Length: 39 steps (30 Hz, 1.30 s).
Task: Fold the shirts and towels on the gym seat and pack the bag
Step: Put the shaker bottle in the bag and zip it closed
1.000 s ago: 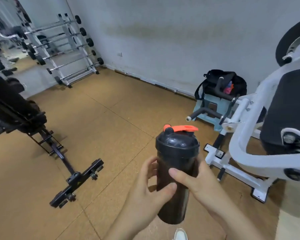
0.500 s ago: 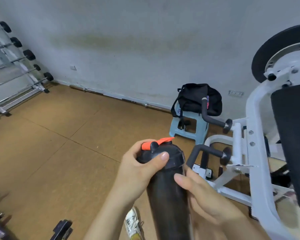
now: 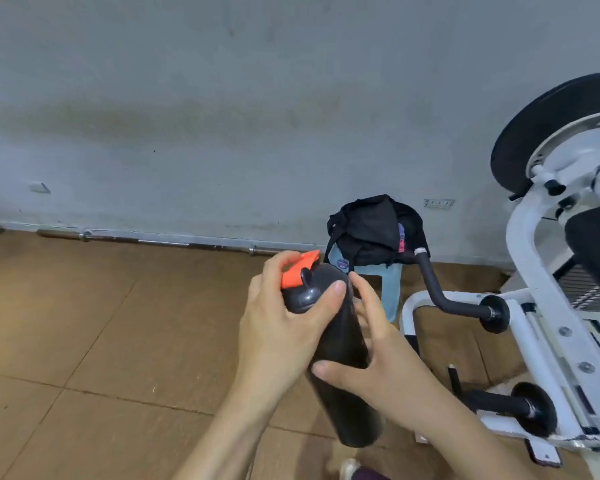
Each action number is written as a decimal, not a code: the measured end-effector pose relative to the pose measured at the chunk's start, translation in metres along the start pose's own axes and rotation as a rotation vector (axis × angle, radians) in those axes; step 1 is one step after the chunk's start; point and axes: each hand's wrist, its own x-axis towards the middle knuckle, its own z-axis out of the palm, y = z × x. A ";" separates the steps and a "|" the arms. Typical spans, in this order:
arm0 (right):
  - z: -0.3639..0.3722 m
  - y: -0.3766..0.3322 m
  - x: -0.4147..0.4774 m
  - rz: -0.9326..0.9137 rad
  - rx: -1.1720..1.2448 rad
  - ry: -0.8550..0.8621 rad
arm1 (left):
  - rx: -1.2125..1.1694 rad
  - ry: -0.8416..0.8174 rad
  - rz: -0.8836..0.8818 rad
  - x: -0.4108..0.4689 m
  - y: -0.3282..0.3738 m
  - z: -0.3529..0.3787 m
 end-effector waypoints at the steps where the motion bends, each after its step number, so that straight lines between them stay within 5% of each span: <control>1: -0.005 0.001 0.020 -0.004 0.003 0.023 | 0.026 -0.047 0.023 0.019 -0.002 0.007; 11: -0.134 0.099 0.219 0.135 0.303 0.389 | -0.049 -0.447 0.071 0.246 -0.040 0.127; 22: -0.316 0.232 0.352 0.445 0.810 0.802 | 0.600 -0.758 0.266 0.487 -0.147 0.251; 31: -0.374 0.381 0.413 0.742 0.925 1.073 | 0.919 -1.063 0.284 0.628 -0.289 0.411; 39: -0.401 0.489 0.434 1.045 0.825 0.908 | 0.780 -1.061 -0.026 0.658 -0.332 0.470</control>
